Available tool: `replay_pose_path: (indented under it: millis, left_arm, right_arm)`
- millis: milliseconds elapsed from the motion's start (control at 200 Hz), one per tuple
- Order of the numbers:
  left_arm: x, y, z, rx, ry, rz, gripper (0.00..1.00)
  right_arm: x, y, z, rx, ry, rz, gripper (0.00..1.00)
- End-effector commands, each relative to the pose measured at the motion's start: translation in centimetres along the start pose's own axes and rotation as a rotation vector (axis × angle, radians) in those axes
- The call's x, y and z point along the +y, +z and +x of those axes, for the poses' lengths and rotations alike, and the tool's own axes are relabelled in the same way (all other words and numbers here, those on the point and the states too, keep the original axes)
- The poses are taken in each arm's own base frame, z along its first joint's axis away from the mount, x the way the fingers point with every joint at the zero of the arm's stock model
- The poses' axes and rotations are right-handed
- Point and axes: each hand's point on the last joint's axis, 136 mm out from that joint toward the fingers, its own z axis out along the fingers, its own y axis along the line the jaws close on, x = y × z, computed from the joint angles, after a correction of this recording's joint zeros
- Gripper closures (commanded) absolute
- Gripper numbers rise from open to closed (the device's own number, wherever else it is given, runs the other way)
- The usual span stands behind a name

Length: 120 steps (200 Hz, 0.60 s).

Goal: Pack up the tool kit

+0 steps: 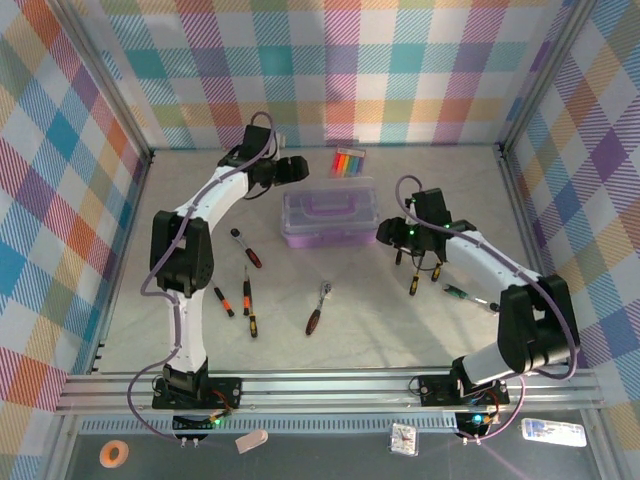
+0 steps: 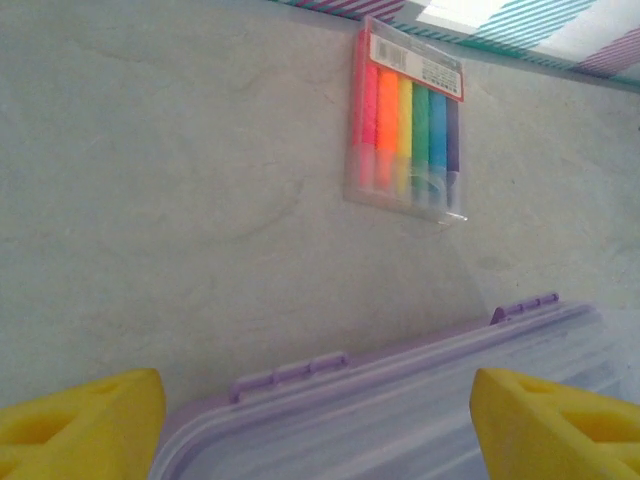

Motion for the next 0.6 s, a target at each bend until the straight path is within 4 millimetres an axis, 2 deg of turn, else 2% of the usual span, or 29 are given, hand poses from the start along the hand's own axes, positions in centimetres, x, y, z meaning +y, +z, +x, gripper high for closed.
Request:
replay_pose_path:
  millis: [0, 115, 235, 465, 595]
  left_arm:
    - [-0.1, 0.3, -0.3, 0.028, 0.055, -0.029, 0.21]
    - [-1.0, 1.2, 0.9, 0.074, 0.092, -0.008, 0.22]
    - [-1.8, 1.1, 3.2, 0.144, 0.140, 0.014, 0.26]
    - [-2.0, -1.3, 7.1, 0.204, 0.213, -0.024, 0.30]
    - [-2.0, -2.9, 9.1, 0.223, 0.222, -0.047, 0.32]
  right_arm:
    - [1.0, 0.9, -0.4, 0.009, -0.032, -0.017, 0.48]
    - [0.9, 1.9, -0.7, 0.020, -0.035, -0.004, 0.48]
    - [0.9, 2.3, -1.3, 0.018, -0.042, 0.016, 0.49]
    - [0.0, 3.2, -2.5, -0.012, -0.044, 0.077, 0.50]
    - [0.5, 4.1, -3.1, 0.007, -0.044, 0.074, 0.50]
